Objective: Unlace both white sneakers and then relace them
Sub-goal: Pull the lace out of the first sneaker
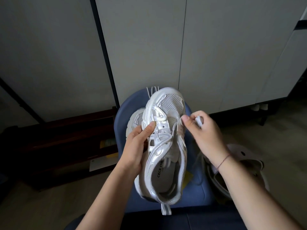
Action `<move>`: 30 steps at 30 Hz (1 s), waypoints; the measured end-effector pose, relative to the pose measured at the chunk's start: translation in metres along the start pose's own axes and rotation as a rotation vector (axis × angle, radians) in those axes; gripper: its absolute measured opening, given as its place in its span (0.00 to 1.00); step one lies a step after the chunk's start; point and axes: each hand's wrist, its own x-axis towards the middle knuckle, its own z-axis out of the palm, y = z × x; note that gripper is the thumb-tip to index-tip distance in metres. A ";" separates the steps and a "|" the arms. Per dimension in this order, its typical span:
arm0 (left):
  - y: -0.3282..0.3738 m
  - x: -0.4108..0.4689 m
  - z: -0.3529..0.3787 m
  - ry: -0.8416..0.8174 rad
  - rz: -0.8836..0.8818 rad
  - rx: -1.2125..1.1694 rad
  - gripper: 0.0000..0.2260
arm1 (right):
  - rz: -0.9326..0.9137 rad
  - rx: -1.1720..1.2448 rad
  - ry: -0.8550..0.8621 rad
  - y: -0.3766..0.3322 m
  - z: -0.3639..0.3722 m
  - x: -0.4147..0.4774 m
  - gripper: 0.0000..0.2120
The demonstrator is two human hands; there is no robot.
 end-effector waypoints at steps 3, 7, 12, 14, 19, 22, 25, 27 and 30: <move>-0.001 0.002 -0.001 -0.002 0.011 -0.006 0.08 | -0.063 -0.113 -0.024 -0.004 -0.003 -0.002 0.18; -0.002 0.004 -0.005 -0.012 0.013 -0.019 0.08 | -0.081 -0.152 -0.083 -0.008 -0.004 -0.005 0.25; -0.007 0.007 -0.006 -0.028 0.011 -0.026 0.11 | 0.245 0.472 0.126 -0.005 -0.002 0.002 0.19; -0.007 0.007 -0.009 -0.021 0.001 -0.025 0.09 | 0.360 0.767 0.205 -0.002 -0.010 0.010 0.17; -0.009 0.016 -0.022 -0.008 -0.078 -0.083 0.23 | 0.522 1.185 0.119 0.005 -0.030 0.020 0.13; -0.013 0.020 -0.022 -0.042 -0.077 -0.092 0.24 | 0.501 0.862 -0.021 0.013 -0.023 0.013 0.14; -0.016 0.028 -0.013 -0.092 -0.041 -0.103 0.24 | 0.524 0.576 -0.314 0.015 -0.012 0.004 0.15; -0.018 0.038 -0.004 -0.112 -0.044 -0.092 0.28 | 0.535 0.464 -0.388 0.016 -0.009 0.005 0.20; -0.024 0.055 0.011 -0.131 -0.065 -0.039 0.28 | 0.564 0.459 -0.315 0.032 -0.013 0.015 0.26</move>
